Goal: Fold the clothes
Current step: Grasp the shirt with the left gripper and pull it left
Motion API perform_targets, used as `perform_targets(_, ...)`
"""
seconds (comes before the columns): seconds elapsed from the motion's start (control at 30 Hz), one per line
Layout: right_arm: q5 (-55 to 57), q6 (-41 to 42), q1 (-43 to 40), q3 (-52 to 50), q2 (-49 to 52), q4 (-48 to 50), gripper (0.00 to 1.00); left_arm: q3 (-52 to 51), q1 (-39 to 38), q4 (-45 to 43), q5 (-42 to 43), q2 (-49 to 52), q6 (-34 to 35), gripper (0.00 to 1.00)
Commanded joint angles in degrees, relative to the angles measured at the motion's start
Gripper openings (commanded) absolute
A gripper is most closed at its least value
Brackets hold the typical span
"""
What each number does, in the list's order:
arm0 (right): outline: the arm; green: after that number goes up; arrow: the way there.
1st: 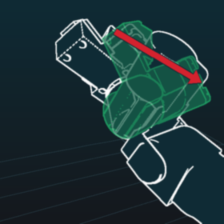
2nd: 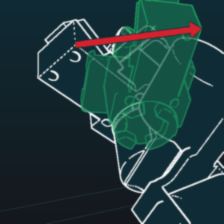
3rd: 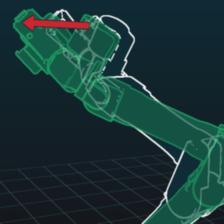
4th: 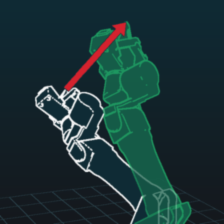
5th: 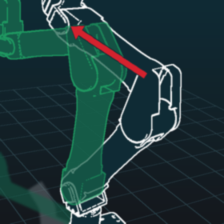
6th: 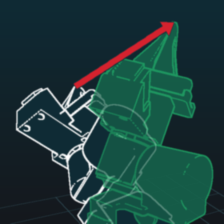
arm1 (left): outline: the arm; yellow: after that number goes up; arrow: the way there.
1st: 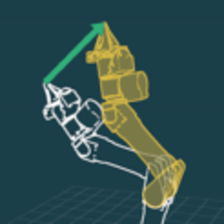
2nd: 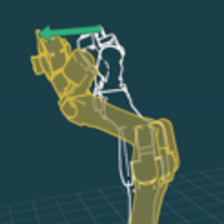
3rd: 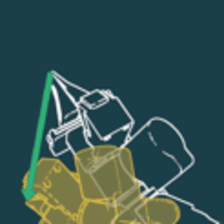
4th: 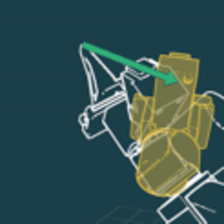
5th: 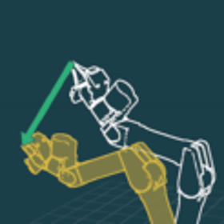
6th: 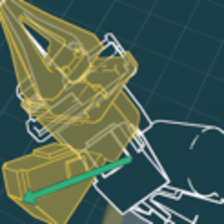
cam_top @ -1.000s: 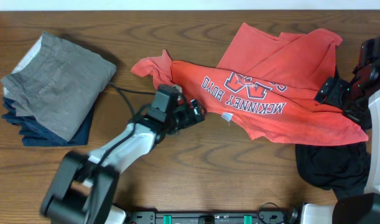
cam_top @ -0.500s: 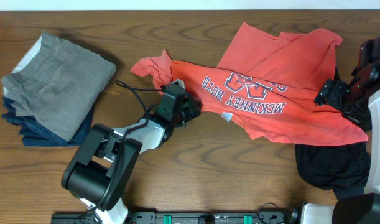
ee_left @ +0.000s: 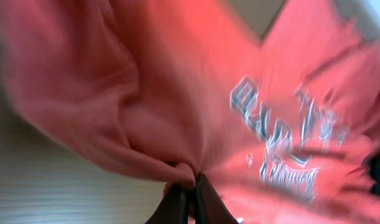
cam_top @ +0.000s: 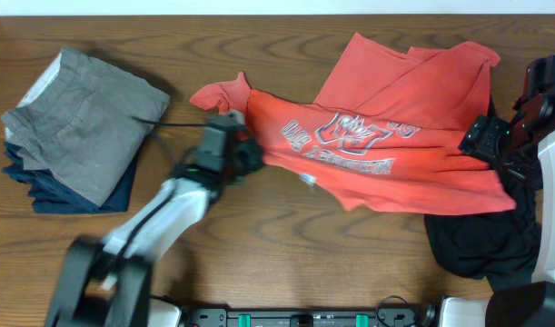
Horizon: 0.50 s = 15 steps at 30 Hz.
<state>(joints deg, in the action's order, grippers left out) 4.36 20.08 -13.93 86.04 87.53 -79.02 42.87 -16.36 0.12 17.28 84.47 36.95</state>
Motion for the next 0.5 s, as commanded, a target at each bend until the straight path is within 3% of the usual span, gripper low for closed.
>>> perform_targets(0.0, 0.3, -0.9, -0.4, -1.4, 0.0, 0.4, 0.99, 2.1, 8.4, 2.8, -6.1, -9.6, -7.0, 0.06)
perform_targets(0.17, 0.1, -1.4, -0.4, -3.1, 0.0, 1.9, 0.99, 3.2, 20.7, 2.7, -5.3, -17.4, -6.9, 0.06)
perform_targets(0.2, -0.1, -1.9, -0.4, -3.4, 0.0, 2.4, 0.99, 3.2, 21.7, 3.3, -3.9, -17.8, -6.9, 0.17)
perform_targets(0.23, -0.2, -2.2, -0.4, -3.8, 0.0, 3.0, 0.94, 3.2, 22.4, 4.4, -1.3, -17.9, -6.9, 0.52)
perform_targets(0.27, -0.3, -2.6, -0.4, -4.4, 0.0, 3.7, 0.86, 3.2, 22.6, 6.2, 1.7, -17.9, -6.9, 0.85)
perform_targets(0.3, -0.3, -2.6, -0.4, -4.9, 0.0, 4.5, 0.72, 3.2, 22.5, 8.0, 4.1, -17.7, -6.7, 0.98)
perform_targets(0.4, -0.3, -3.0, -0.4, -7.0, 0.0, 8.5, 0.19, 3.2, 20.5, 14.9, 10.4, -16.6, -6.5, 0.98)
perform_targets(0.43, -0.4, -3.0, -0.4, -7.9, 0.0, 10.7, 0.05, 3.2, 19.4, 17.2, 11.8, -16.1, -6.2, 0.98)
perform_targets(0.47, -0.6, -3.3, -0.3, -8.8, 0.0, 13.3, 0.01, 3.2, 18.1, 19.2, 12.8, -15.5, -6.2, 0.98)
